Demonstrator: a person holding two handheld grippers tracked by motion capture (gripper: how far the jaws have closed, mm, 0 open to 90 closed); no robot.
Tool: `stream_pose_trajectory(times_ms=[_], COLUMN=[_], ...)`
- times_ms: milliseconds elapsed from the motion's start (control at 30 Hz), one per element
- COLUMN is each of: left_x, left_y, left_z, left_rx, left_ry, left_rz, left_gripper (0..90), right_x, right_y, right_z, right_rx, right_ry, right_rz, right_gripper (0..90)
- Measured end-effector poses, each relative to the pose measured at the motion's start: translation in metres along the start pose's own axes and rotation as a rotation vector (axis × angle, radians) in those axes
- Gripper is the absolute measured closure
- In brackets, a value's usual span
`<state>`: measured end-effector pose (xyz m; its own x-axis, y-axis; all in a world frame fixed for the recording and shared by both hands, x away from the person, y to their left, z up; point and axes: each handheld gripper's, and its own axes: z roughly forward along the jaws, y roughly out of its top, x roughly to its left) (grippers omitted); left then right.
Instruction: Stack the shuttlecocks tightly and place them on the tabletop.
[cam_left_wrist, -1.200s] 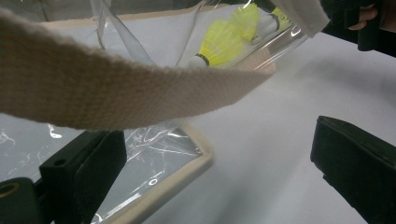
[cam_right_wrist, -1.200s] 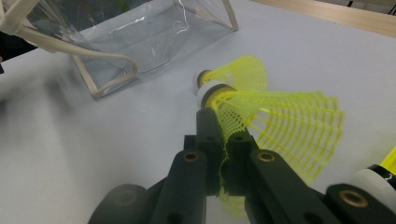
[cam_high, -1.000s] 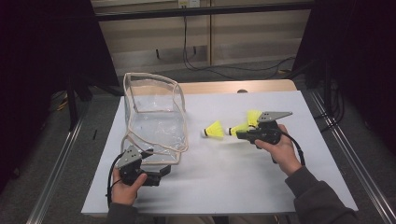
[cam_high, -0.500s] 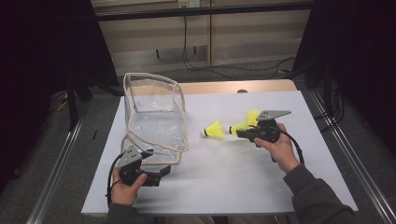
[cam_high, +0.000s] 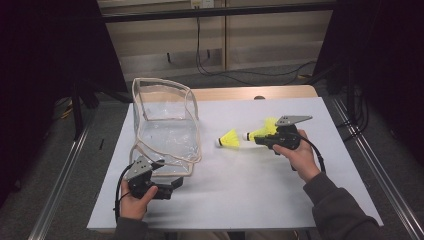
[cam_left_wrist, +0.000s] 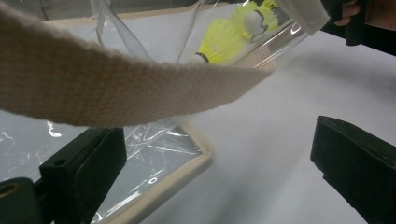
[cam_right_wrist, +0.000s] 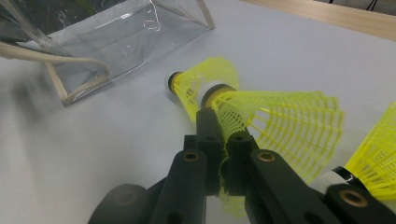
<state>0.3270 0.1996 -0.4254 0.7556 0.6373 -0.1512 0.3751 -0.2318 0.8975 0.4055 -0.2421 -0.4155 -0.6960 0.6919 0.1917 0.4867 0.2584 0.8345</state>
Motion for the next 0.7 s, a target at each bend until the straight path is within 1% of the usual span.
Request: stream_pose_trajectory(times_ms=[67,300,400,500,700], left_x=[0.0002,0.001,0.0008,0.0006,0.0007], left_y=[0.0001,0.0001,0.0003,0.0003,0.0006], left_z=[0.0004,-0.0001,-0.0005,-0.0002,-0.0004], left_rx=[0.003,0.001,-0.001,-0.003,-0.001], left_ry=[-0.001,0.002,0.002,0.001,0.0], left_rz=[0.004,0.005,0.0,0.002,0.003], left_gripper=[3.6,3.6,3.5,3.6,3.6], right_x=[-0.0007,-0.0012,-0.0017,-0.002,-0.0035], right_y=[0.0011,0.0053,0.006,0.0065,0.0081], right_z=[0.0003,0.0032,0.0055,0.0075,0.009], right_rx=[0.003,0.003,0.006,0.007,0.01], right_ry=[-0.007,-0.009,-0.014,-0.014,-0.019], right_rz=[-0.004,-0.009,-0.012,-0.005,-0.009], right_gripper=[87.7,87.7,87.7,87.6,87.6])
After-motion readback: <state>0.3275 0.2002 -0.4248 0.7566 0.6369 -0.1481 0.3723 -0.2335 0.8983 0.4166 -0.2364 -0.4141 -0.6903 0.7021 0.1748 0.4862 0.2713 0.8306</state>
